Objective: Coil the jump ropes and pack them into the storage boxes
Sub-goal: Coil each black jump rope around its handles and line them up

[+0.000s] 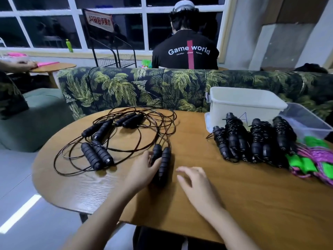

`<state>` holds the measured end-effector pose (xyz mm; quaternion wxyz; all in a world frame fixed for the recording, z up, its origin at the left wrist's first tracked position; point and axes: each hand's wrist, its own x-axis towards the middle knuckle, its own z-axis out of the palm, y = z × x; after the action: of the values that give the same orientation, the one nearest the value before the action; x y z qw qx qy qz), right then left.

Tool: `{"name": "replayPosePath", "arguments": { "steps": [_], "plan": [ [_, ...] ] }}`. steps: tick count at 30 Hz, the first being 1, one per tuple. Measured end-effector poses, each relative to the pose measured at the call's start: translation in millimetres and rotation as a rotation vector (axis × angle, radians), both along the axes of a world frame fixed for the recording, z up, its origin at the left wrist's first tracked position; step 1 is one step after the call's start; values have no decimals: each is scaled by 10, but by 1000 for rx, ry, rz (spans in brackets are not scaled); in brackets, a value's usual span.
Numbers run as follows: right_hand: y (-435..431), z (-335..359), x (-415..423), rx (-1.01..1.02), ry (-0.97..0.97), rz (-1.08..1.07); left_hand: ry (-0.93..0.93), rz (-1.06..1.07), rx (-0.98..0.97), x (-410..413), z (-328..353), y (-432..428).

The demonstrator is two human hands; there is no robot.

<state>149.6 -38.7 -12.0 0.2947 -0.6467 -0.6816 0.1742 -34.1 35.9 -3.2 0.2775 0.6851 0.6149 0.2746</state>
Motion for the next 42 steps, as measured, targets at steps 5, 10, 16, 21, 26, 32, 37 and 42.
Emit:
{"name": "replayPosePath", "arguments": {
  "steps": [5,10,16,21,26,32,37,42],
  "plan": [
    [270,-6,340,-13,-31,-60,453,-4,-50,355,-19,84],
    [604,-46,636,-10,-133,-13,399,-264,-17,262,-20,203],
    [785,63,864,9,-496,367,542,-703,6,-23,146,124],
    [777,-67,953,70,-519,491,537,-703,47,-189,4,266],
    [625,-109,1174,207,-642,407,509,-678,114,-170,-73,281],
    [460,-92,1244,345,-662,205,434,-631,198,15,-127,239],
    [337,-101,1060,64,-389,280,253,-618,206,-58,-213,243],
    [386,-235,854,92,-273,292,78,-635,242,-160,-351,235]
  ]
}}
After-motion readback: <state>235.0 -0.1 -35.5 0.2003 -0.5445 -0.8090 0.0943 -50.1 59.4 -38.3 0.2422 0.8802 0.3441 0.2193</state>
